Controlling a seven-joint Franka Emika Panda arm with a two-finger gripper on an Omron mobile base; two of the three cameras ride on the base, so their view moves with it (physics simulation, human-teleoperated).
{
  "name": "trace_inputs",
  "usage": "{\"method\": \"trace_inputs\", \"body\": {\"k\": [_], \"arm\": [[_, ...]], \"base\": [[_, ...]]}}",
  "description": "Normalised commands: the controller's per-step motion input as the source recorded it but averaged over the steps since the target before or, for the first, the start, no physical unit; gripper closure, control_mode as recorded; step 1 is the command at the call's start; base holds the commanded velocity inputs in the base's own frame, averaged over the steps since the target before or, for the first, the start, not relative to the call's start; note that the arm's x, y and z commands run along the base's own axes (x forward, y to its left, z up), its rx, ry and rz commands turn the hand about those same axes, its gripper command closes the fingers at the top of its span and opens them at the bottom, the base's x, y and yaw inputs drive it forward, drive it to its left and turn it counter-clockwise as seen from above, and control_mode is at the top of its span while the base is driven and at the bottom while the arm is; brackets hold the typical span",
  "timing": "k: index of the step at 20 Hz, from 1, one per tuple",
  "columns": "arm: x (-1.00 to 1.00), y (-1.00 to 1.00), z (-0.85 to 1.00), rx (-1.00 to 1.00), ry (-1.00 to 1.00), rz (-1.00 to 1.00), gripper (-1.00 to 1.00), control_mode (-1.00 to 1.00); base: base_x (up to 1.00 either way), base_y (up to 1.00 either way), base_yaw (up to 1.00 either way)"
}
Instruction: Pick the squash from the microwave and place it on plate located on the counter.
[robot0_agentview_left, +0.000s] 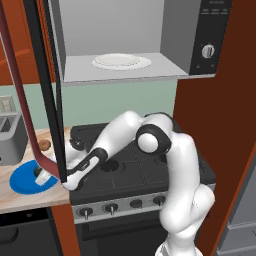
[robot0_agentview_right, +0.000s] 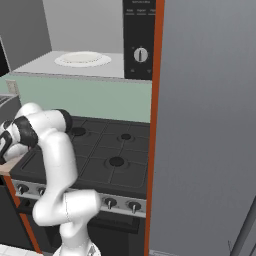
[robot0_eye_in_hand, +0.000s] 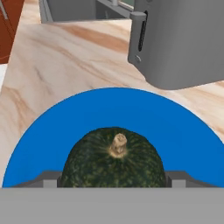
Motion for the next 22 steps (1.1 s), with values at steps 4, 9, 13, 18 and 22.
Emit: {"method": "trace_inputs", "body": {"k": [4,9,13,18,22], "arm": [[0.01,0.13,0.00,0.00,0.00,0.00,-1.00,-1.00],[0.00,0.00,0.00,0.00,0.00,0.00,-1.00,-1.00],[0.00,0.00,0.00,0.00,0.00,0.00,-1.00,-1.00],[0.04,-0.03,0.06,0.00,0.00,0.00,-1.00,-1.00],[0.03,-0.30,0.45,0.00,0.00,-0.03,-1.00,-1.00]], "base": [[0.00,0.00,0.00],[0.00,0.00,0.00],[0.00,0.00,0.00],[0.00,0.00,0.00],[0.00,0.00,0.00]]}}
